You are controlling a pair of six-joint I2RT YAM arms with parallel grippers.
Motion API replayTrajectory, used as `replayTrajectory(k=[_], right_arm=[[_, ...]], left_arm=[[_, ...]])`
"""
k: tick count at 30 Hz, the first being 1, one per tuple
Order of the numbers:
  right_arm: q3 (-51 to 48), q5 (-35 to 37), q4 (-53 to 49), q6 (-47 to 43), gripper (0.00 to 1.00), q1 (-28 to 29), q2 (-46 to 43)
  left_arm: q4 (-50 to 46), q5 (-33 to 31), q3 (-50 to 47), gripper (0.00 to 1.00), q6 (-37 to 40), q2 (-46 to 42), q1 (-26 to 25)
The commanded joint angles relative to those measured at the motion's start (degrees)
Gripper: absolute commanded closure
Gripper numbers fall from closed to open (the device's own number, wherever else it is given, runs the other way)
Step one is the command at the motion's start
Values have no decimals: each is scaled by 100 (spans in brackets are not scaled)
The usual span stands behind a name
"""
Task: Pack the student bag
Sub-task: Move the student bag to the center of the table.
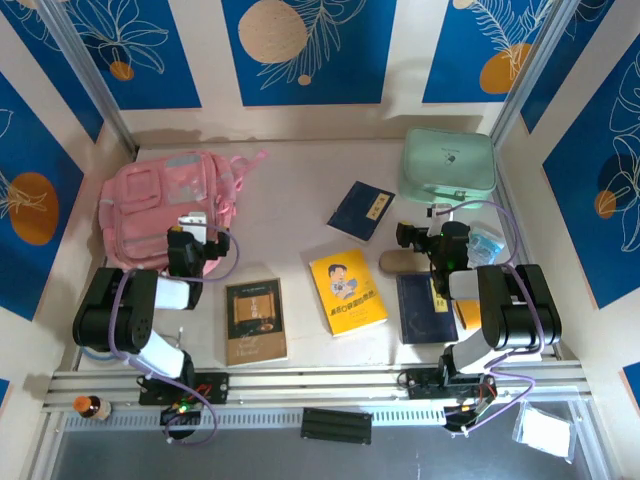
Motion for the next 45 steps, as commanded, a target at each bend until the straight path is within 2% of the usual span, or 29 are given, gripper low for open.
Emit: replayTrajectory(k=[1,24,26,28,33,37,40,42,45], right_arm=[[127,-82,1,-52,1,-29,17],[52,-13,108,-53,1,-1,-28],[-69,328,244,-31,1,76,-176],[-102,357,58,-47,1,90,-455],[321,655,-1381,-79,1,288,-1404],[957,754,-2900,731,1,488,-1931],[1508,606,-3962,1525,1,669,-1974],[1754,550,-4214,1727,1,899,-1832],[2201,402,-4637,2009,1,1289,-1537]], left_arm=[[-6,91,89,0,46,47,-46],[12,109,71,0,37,32,-41],[34,-109,54,1,-33,1,-40],[-103,-303,54,0,-121,-189,-36],[-1524,-458,385,0,-140,-1230,-41],[-2607,-838,921,0,-658,-2034,-41],[-3528,-903,1489,0,-1271,-2373,-30],[-4281,-888,1918,0,-1585,-2402,-32],[-4924,-825,2343,0,-2053,-2224,7]])
